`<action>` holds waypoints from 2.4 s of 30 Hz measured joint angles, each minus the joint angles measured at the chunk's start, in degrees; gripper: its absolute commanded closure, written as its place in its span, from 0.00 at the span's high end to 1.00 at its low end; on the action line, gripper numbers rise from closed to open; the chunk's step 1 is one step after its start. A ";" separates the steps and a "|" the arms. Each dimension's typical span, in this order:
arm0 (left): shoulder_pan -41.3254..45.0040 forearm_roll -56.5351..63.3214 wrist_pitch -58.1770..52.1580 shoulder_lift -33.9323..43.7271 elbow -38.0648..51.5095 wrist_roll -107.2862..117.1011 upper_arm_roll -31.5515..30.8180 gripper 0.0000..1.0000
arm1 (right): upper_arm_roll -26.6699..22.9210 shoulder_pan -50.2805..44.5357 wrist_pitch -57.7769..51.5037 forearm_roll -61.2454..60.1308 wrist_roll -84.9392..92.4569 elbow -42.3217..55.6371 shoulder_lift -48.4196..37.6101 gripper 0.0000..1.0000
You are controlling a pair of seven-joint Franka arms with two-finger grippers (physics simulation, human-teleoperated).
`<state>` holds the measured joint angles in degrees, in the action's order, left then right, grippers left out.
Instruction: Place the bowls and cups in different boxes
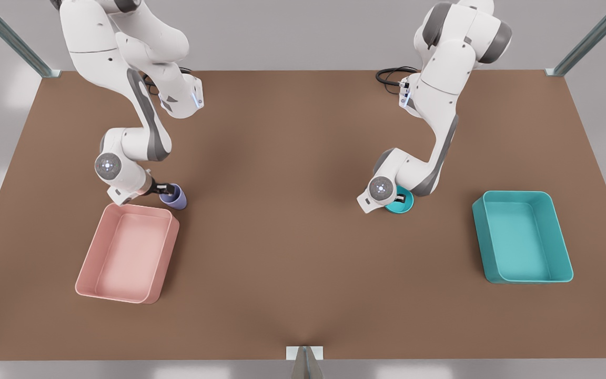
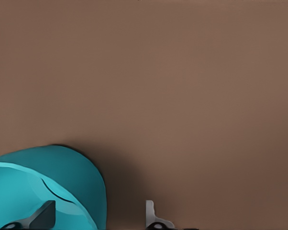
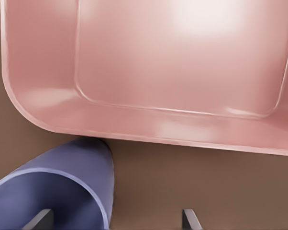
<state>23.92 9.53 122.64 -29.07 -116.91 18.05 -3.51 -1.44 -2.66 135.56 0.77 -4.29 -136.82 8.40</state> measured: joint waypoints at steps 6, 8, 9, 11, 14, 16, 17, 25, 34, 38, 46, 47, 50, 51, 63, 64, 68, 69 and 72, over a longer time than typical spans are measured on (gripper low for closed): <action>-0.02 0.79 0.11 -0.04 0.08 3.31 0.00 0.24 | 0.11 -0.24 3.93 -0.25 -1.27 -0.99 1.99 1.00; -0.18 0.68 -0.55 0.93 0.17 4.06 0.05 0.21 | 0.15 -0.26 4.63 -0.31 -1.57 -1.01 2.69 0.78; -0.28 0.61 -0.92 1.52 0.22 4.41 0.07 0.21 | 0.18 -0.28 4.90 -0.38 -1.66 -0.99 2.83 0.56; -0.44 0.56 -1.93 2.77 0.54 5.06 0.08 0.21 | 0.24 -0.33 5.31 -0.59 -1.71 -0.91 2.90 0.24; -2.15 2.12 -5.21 5.29 3.89 5.86 0.07 0.21 | 0.56 -0.75 5.41 -1.83 -0.83 -0.35 2.57 0.21; -7.26 3.09 -10.05 6.66 13.87 6.16 0.03 0.21 | 0.62 -1.62 5.35 -1.96 -0.77 -0.08 2.48 0.21; -9.95 3.45 -12.37 6.70 17.76 6.11 0.05 0.21 | 0.64 -1.82 5.32 -1.86 -0.90 -0.02 2.42 0.21; -27.59 7.67 -22.40 -1.72 32.45 1.05 3.59 0.21 | 6.03 -4.96 -6.47 -3.51 -1.52 13.78 -9.35 0.21; -33.77 9.58 -19.20 -10.39 30.76 -6.12 5.96 0.21 | 5.09 9.94 -15.82 -2.51 3.88 32.37 5.94 0.21; -35.89 9.76 -14.93 -13.70 30.75 -8.28 5.96 0.21 | 5.11 12.79 -16.92 -2.28 6.86 34.64 11.00 0.21; -37.71 7.67 -10.32 -13.63 30.76 -12.35 4.36 1.00 | 5.12 14.90 -15.90 -2.76 11.04 42.08 25.09 0.21; -38.86 6.88 -11.28 -10.18 30.75 -12.92 2.50 1.00 | 5.12 14.90 -15.49 -2.78 11.44 42.20 25.89 0.21; -40.56 4.33 -15.17 1.15 30.84 -14.03 -3.05 1.00 | 5.14 15.10 -14.30 -2.78 12.32 42.30 27.52 1.00; -38.20 3.39 -16.82 5.04 30.92 -14.27 -3.51 1.00 | 5.18 15.38 -13.99 -2.34 12.25 42.30 27.86 1.00; -30.19 -3.45 -35.93 13.79 35.02 -15.88 -4.81 1.00 | 5.75 15.42 -17.32 -2.71 12.43 41.81 20.45 1.00; -30.20 -3.51 -36.63 13.83 35.00 -15.97 -4.81 1.00 | 5.91 15.09 -19.25 -2.87 12.68 42.27 17.50 1.00; -30.33 -3.72 -38.84 13.92 35.05 -16.25 -4.82 1.00 | 5.82 12.09 -31.84 -2.11 12.32 53.79 8.99 1.00; -30.32 -3.73 -39.22 13.90 35.05 -16.31 -4.80 1.00 | 5.92 10.78 -36.16 -1.44 11.66 57.68 8.09 1.00; -30.33 -3.75 -40.05 13.82 35.05 -16.49 -4.74 1.00 | 6.03 7.33 -45.59 0.27 9.42 59.25 2.18 1.00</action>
